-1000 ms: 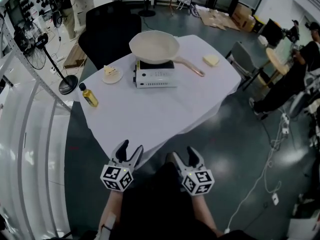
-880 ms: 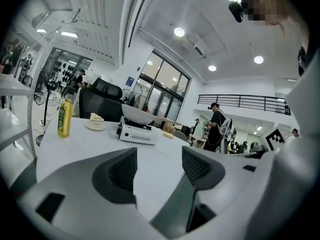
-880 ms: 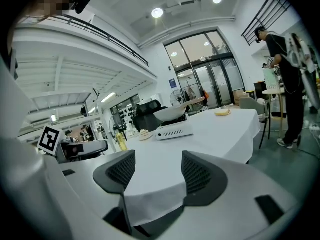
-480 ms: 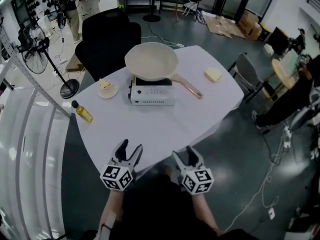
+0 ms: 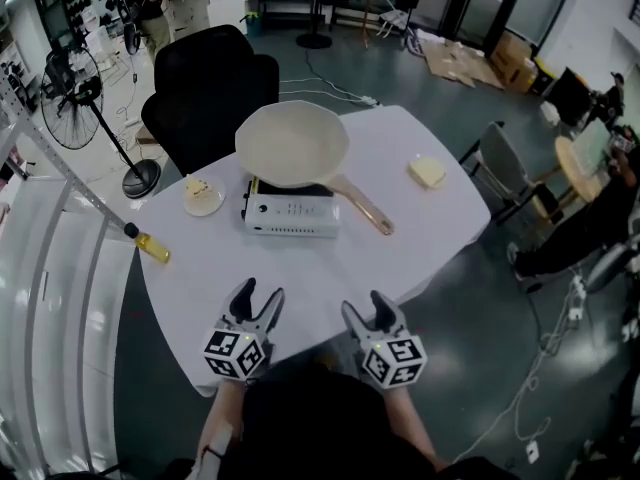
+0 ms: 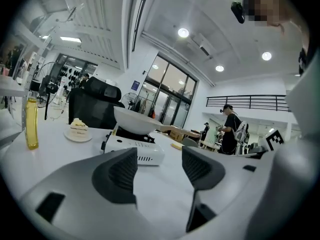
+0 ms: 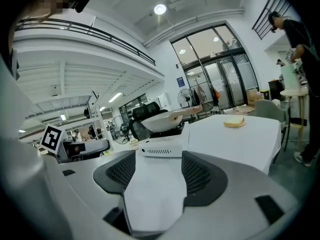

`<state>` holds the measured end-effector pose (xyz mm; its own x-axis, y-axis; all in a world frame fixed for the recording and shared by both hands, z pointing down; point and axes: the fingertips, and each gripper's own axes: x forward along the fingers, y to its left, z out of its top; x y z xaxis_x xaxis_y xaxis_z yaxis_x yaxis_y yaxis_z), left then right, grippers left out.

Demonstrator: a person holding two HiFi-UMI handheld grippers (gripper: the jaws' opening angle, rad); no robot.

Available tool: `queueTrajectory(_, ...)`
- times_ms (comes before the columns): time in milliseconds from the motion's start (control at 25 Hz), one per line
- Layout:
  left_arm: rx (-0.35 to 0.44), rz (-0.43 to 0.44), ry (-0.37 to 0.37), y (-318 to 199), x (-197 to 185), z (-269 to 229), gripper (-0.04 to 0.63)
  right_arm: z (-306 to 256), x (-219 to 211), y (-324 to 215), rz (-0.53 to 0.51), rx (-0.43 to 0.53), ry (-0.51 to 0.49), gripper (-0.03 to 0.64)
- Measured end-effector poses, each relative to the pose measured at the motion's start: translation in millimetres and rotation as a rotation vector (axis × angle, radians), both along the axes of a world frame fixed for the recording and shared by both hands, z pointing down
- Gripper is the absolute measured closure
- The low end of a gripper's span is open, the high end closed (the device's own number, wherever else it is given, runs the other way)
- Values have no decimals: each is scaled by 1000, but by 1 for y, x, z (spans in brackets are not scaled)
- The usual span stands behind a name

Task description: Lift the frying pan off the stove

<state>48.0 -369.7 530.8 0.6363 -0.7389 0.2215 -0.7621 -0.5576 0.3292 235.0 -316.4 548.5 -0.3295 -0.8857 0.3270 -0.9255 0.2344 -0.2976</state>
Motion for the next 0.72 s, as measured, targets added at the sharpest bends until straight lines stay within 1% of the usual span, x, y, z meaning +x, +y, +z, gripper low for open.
queueTrajectory(240, -2, -10, 28, -25, 38, -1, 331, -2, 33, -28, -29, 9, 7, 350)
queueTrajectory(400, -32, -3, 60, -32, 57, 11, 331, 0, 47, -39, -64, 16, 7, 350)
queueTrajectory(600, -105, 25, 166, -28, 73, 5, 331, -18, 61, -42, -121, 37, -8, 350)
queueTrajectory(720, -142, 48, 208, -27, 76, 3, 331, -34, 73, -47, -118, 59, -56, 350)
